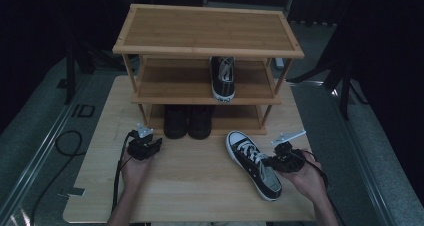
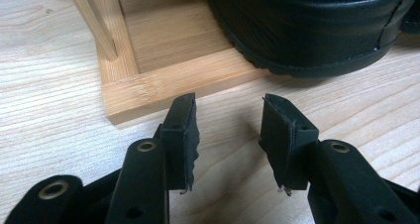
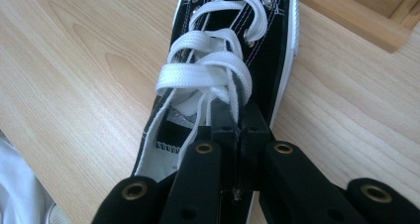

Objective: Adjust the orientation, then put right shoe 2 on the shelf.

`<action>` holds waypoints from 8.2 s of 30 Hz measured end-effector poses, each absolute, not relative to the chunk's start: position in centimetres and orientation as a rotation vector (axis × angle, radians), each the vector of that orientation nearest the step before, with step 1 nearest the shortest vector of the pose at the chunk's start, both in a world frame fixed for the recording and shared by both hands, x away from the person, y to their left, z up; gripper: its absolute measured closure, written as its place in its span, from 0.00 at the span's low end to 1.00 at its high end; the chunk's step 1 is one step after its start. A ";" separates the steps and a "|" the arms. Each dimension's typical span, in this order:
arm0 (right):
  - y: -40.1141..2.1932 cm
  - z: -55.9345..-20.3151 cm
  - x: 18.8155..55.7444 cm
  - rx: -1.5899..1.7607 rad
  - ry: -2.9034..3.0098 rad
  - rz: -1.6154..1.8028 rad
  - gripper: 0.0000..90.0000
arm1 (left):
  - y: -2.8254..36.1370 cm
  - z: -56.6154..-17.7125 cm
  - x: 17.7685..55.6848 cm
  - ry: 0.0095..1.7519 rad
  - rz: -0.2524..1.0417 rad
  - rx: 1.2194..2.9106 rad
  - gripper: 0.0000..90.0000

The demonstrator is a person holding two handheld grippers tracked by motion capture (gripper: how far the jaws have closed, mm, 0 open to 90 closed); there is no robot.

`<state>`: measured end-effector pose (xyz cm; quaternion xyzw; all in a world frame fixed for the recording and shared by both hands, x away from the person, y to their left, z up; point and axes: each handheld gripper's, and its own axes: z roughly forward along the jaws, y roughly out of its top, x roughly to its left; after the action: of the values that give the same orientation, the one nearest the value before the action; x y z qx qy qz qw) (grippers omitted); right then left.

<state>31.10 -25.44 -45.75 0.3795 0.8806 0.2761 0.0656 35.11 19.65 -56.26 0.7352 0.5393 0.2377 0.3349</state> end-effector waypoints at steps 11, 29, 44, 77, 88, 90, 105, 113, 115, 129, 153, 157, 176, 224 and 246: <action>-25.7 -45.1 31.0 1.134 2.653 0.845 0.99 | 19.6 -56.3 35.1 1.404 0.616 1.925 0.64; -25.7 -43.8 31.0 1.115 2.643 0.877 0.99 | 19.6 -56.3 35.2 1.405 0.614 1.924 0.64; -26.5 -42.1 30.8 1.106 2.626 0.905 0.99 | 19.6 -56.3 35.1 1.404 0.615 1.929 0.64; -28.3 -35.3 32.1 0.920 2.633 0.959 0.99 | 19.6 -56.3 35.1 1.404 0.614 1.927 0.64; -28.9 -31.9 32.6 0.937 2.562 1.003 0.99 | 19.6 -56.3 35.2 1.404 0.615 1.926 0.64; -28.8 -31.4 33.1 0.949 2.545 1.012 0.99 | 19.6 -56.3 35.2 1.404 0.614 1.927 0.64; -27.0 -29.9 37.3 1.081 2.418 1.039 0.99 | 19.6 -56.3 35.2 1.408 0.610 1.925 0.64; -25.9 -30.1 39.7 1.182 2.342 1.019 0.99 | 19.7 -56.3 35.2 1.409 0.609 1.925 0.64; -25.8 -30.2 39.9 1.196 2.328 1.016 0.99 | 19.6 -56.3 35.2 1.408 0.610 1.925 0.64; -25.1 -31.6 42.1 1.309 2.226 1.043 0.98 | 19.7 -56.3 35.2 1.409 0.608 1.926 0.64; -30.2 -31.2 37.9 1.264 2.035 1.191 0.71 | 19.7 -56.2 35.2 1.405 0.614 1.911 0.64; -30.8 -31.8 37.5 1.274 2.027 1.159 0.73 | 19.7 -56.2 35.3 1.397 0.636 1.906 0.65; -31.0 -37.8 33.3 1.286 2.047 1.188 1.00 | 19.3 -55.7 36.8 1.388 0.713 1.882 0.86; -26.6 -38.3 32.0 1.131 2.088 1.305 1.00 | 19.1 -56.1 38.7 1.422 0.729 1.844 1.00; -24.5 -38.2 33.5 1.081 2.091 1.310 1.00 | 19.5 -55.9 39.0 1.428 0.679 1.839 1.00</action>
<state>33.53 -24.53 -38.18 0.3912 0.7568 0.4743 0.2219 39.01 19.49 -55.93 0.7101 0.5515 0.2621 0.3505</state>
